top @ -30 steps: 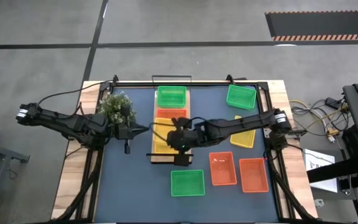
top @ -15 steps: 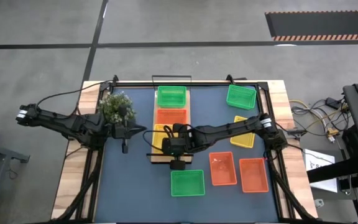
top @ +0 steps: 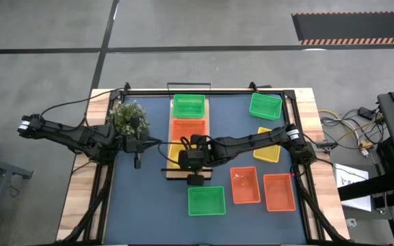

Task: Stack baskets on shelf by color
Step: Stack the top yellow bin on the yellow bin on the shelf, then stack the top green bin on the green bin on the shelf

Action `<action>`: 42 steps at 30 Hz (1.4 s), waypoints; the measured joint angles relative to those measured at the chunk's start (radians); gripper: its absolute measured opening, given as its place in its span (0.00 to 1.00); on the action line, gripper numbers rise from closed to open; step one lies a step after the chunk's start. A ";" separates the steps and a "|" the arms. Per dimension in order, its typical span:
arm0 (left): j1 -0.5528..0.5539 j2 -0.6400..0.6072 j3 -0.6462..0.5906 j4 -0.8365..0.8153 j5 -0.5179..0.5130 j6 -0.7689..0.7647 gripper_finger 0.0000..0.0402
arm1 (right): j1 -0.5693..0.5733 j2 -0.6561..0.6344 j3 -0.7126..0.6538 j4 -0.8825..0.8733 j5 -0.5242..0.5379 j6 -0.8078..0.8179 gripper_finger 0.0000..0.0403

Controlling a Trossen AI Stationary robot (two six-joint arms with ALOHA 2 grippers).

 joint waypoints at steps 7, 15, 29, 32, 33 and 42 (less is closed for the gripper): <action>0.000 0.006 0.000 0.002 0.000 0.000 0.00 | 0.000 0.000 0.009 -0.018 -0.001 0.005 0.27; 0.000 0.006 0.000 0.001 0.000 0.000 0.00 | 0.001 -0.016 0.107 -0.083 -0.001 -0.046 0.26; 0.000 0.006 -0.001 0.001 0.000 0.001 0.00 | -0.006 0.002 0.041 -0.035 -0.004 -0.080 0.02; 0.000 0.007 -0.001 0.001 0.000 0.001 0.00 | -0.006 -0.001 0.048 -0.034 -0.004 -0.075 0.02; 0.000 0.006 -0.001 0.001 0.000 0.001 0.00 | -0.006 -0.004 0.052 -0.032 -0.003 -0.076 0.02; 0.000 0.009 -0.002 0.002 0.001 0.001 0.00 | 0.017 -0.046 0.060 -0.046 0.013 -0.156 0.02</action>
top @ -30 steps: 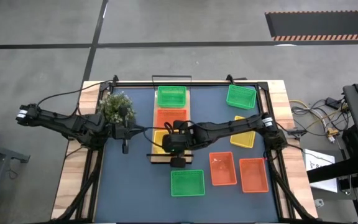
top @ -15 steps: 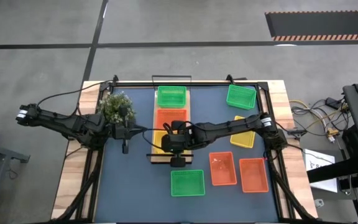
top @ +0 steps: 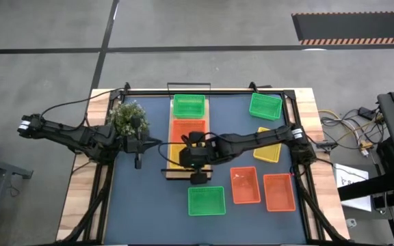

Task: Stack baskets on shelf by color
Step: Stack the top green bin on the green bin on the shelf

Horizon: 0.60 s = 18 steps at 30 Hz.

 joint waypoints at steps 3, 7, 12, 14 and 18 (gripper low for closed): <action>0.000 0.007 0.000 0.002 0.000 0.000 0.00 | 0.015 -0.044 -0.016 0.001 0.026 -0.038 0.02; 0.000 0.027 -0.001 0.042 0.000 0.000 0.00 | 0.024 -0.108 -0.074 0.028 0.054 -0.061 0.02; 0.000 0.059 -0.001 0.104 0.001 0.000 0.00 | 0.029 -0.197 -0.256 0.179 0.055 -0.072 0.02; 0.000 0.071 0.000 0.117 0.001 0.000 0.00 | 0.033 -0.236 -0.354 0.247 0.057 -0.074 0.02; 0.000 0.093 0.008 0.136 0.001 0.000 0.00 | 0.052 -0.329 -0.543 0.444 0.128 -0.068 0.02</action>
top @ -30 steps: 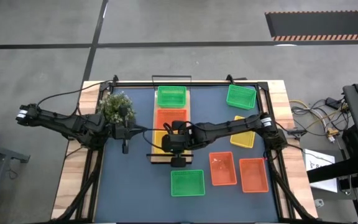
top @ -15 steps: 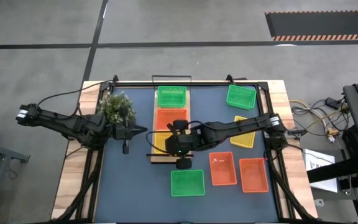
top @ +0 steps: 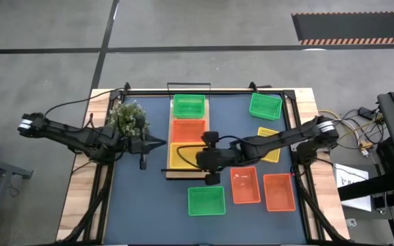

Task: Stack baskets on shelf by color
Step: Stack the top green bin on the green bin on the shelf

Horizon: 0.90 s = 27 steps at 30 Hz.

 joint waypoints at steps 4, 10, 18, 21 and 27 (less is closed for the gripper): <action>0.000 0.025 0.000 0.052 0.000 0.001 0.00 | 0.012 -0.104 -0.187 0.250 0.025 -0.054 0.02; 0.000 0.058 0.008 0.059 0.000 0.000 0.00 | -0.013 -0.246 -0.399 0.459 0.029 -0.032 0.02; 0.001 0.071 0.008 0.075 -0.001 0.000 0.00 | -0.181 -0.416 -0.552 0.373 0.085 0.352 0.02; 0.001 0.067 0.008 0.079 -0.002 0.001 0.00 | -0.280 -0.453 -0.564 0.200 0.088 0.636 0.02; 0.001 0.070 0.008 0.078 -0.002 0.012 0.00 | -0.462 -0.422 -0.532 -0.218 0.085 0.883 0.02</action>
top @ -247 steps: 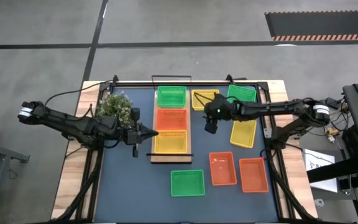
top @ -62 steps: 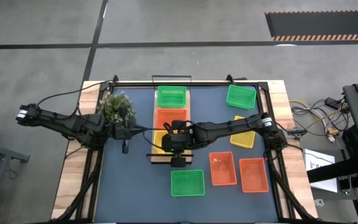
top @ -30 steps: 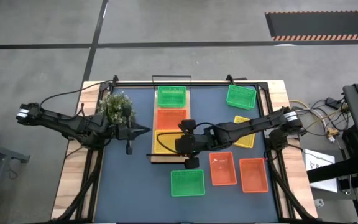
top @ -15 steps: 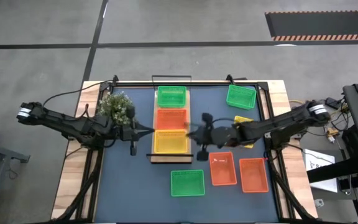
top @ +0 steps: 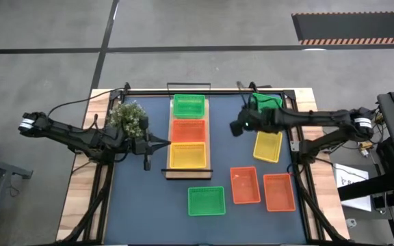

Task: Stack baskets on shelf by color
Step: Stack the top green bin on the green bin on the shelf

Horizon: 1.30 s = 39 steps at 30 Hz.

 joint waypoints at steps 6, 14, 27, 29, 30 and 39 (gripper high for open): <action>0.000 -0.003 0.000 -0.002 -0.003 0.018 0.00 | -0.176 0.059 0.015 -0.109 -0.043 0.004 0.02; 0.000 -0.003 0.000 -0.002 -0.003 0.019 0.00 | -0.302 0.097 0.015 -0.102 -0.105 -0.018 0.15; 0.000 -0.003 0.000 -0.003 -0.003 0.025 0.00 | -0.458 0.240 0.020 -0.120 -0.226 -0.553 0.45; 0.000 -0.003 0.000 -0.003 -0.003 0.025 0.00 | -0.468 0.263 0.020 -0.122 -0.219 -0.603 0.46; 0.000 -0.003 0.000 -0.003 -0.003 0.025 0.00 | -0.473 0.273 0.020 -0.124 -0.219 -0.612 0.46; 0.000 -0.003 0.000 -0.003 -0.003 0.025 0.00 | -0.477 0.320 0.020 -0.121 -0.216 -0.687 0.36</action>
